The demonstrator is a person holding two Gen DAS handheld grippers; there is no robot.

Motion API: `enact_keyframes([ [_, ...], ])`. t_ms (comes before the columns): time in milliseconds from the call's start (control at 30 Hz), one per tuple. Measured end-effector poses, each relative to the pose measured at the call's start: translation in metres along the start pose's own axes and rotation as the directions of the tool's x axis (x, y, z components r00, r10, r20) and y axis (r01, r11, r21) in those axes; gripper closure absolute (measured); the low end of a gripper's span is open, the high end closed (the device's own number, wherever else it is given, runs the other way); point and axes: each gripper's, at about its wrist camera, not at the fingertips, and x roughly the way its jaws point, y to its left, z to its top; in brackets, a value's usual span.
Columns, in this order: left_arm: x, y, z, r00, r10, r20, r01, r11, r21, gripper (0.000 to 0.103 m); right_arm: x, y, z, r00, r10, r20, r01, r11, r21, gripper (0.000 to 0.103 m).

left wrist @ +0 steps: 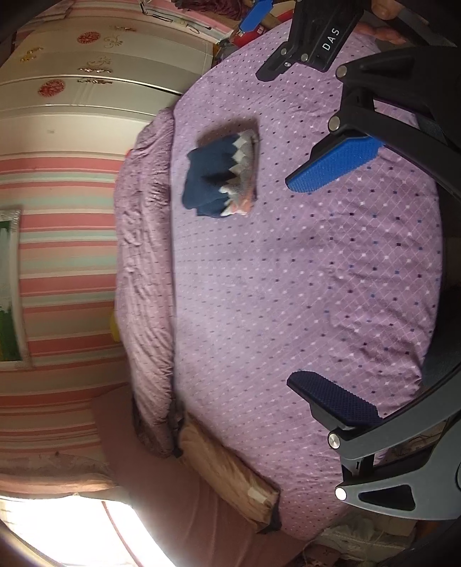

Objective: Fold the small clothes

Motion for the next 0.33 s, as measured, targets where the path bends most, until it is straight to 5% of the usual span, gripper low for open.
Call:
enact_keyframes([
  [333,0.0043,0.0002,-0.0027,1.000,-0.016,-0.019,0.015,1.000,-0.020,0.003,-0.0011,-0.0025,-0.0011,1.000,-0.007,-0.002,0.007,1.000,0.009,0.002],
])
